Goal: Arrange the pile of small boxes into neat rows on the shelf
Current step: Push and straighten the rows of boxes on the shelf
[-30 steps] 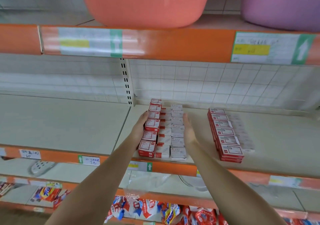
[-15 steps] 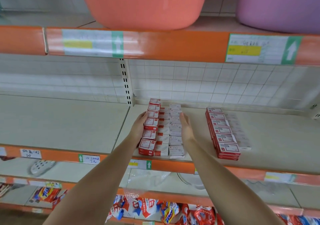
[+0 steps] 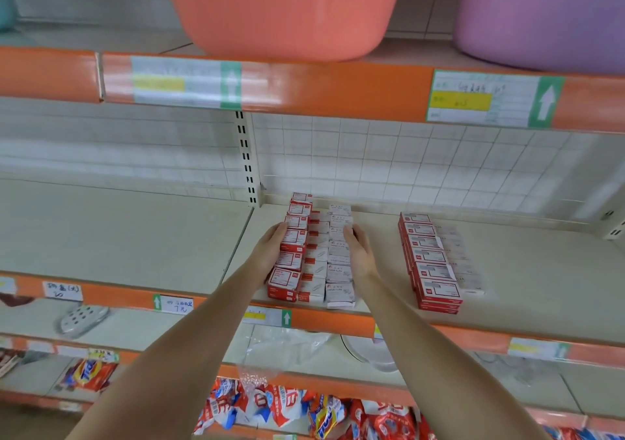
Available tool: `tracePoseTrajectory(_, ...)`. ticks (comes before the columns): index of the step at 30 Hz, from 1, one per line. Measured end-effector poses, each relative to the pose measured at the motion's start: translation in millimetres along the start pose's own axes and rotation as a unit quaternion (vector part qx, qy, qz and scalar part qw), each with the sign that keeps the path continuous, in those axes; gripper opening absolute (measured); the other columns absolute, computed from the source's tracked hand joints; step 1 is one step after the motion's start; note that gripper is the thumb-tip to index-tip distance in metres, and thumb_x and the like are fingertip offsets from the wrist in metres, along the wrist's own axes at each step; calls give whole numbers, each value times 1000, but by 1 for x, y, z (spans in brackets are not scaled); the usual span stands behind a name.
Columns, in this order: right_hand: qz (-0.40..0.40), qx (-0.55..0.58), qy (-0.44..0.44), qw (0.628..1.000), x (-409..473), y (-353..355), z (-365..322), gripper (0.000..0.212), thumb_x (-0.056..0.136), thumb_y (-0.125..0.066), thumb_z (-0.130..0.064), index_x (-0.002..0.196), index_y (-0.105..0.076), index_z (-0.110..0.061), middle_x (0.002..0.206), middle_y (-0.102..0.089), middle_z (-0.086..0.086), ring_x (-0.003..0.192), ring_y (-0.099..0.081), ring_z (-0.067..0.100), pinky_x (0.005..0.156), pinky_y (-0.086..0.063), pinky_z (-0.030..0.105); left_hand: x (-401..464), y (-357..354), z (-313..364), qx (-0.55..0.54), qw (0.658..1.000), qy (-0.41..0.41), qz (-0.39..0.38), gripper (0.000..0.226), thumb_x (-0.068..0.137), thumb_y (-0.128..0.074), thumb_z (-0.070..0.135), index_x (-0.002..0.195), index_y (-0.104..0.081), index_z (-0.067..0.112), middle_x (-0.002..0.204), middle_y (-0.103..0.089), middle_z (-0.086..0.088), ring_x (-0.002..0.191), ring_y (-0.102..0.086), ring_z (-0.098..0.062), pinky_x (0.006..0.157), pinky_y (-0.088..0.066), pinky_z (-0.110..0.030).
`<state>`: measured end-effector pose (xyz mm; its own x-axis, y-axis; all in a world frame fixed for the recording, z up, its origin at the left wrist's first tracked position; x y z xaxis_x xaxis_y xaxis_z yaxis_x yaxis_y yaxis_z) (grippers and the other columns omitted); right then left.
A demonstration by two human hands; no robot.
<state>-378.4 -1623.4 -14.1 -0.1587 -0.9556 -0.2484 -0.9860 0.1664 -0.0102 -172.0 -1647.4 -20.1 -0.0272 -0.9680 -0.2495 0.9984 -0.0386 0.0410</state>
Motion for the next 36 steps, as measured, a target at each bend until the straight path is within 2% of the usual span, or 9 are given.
tracePoseTrajectory(3,-14,-2,-12,1000,-1,2,9,65,75,-61,-72,133,-47,-44,136,-56,-6,123,-53,24,105,-43,55,-15,3,1,1,1000,19,11,48,99,-44,54,135,-52,24,114,-71,0,99,-71,-17,78,-57,-33)
tracePoseTrajectory(8,-70,-56,47,995,-31,4,-6,60,85,-75,-21,137,-45,-21,113,-66,-10,100,-65,3,90,-53,31,-45,8,0,12,999,42,0,73,90,-66,45,151,-32,22,136,-58,-3,109,-62,-15,84,-53,-29)
tracePoseTrajectory(11,-93,-122,61,986,-33,4,6,76,68,-87,-20,133,-48,-27,115,-67,-9,107,-65,9,96,-54,42,-62,8,-2,105,992,39,-55,99,77,-82,38,154,-21,28,144,-50,1,123,-54,-16,102,-46,-36)
tracePoseTrajectory(14,-99,-190,75,974,-18,6,34,95,43,-93,-39,125,-47,-49,120,-63,-12,118,-57,13,95,-53,45,-86,-3,-1,169,979,15,-113,108,71,-88,15,153,-19,31,136,-53,6,125,-52,-15,101,-49,-35)
tracePoseTrajectory(16,-109,-185,79,973,-36,7,26,98,42,-89,-26,127,-44,-45,121,-61,-10,118,-58,14,93,-53,40,-99,-9,2,174,979,2,-111,105,71,-83,-3,150,-22,28,122,-53,12,119,-53,-14,87,-52,-20)
tracePoseTrajectory(18,-125,-181,70,973,-51,7,20,101,48,-81,-8,136,-39,-34,120,-61,-5,113,-61,15,91,-56,38,-106,-9,1,190,979,-8,-77,95,75,-77,-10,146,-26,26,117,-54,12,120,-53,-16,88,-52,-18)
tracePoseTrajectory(22,-118,-184,57,974,-51,10,27,102,54,-77,-3,143,-33,-29,125,-58,-2,112,-60,14,91,-57,38,-105,-4,-4,279,960,-25,2,88,79,-80,11,150,-29,23,136,-56,1,130,-51,-24,110,-42,-41)
tracePoseTrajectory(30,-112,-178,78,975,-52,13,25,85,63,-78,2,135,-42,-26,124,-59,-1,112,-60,13,79,-57,24,-99,2,-4,341,937,-36,68,86,79,-81,27,148,-30,27,138,-57,-1,127,-53,-27,106,-45,-44)
tracePoseTrajectory(36,-106,-187,85,973,-51,14,27,98,59,-86,1,139,-37,-29,128,-52,-5,116,-55,11,73,-52,18,-95,6,-2,363,928,-31,74,75,72,-86,34,138,-50,25,128,-65,3,121,-58,-22,103,-47,-37)
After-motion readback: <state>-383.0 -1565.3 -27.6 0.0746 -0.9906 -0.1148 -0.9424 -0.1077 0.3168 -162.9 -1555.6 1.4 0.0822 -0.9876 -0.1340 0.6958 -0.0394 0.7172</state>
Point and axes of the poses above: each hand's wrist, its own x-axis towards the middle knuckle, its own y-axis out of the back of the hand, z = x × y, the point moved 9 cm from there along x, towards the middle knuckle
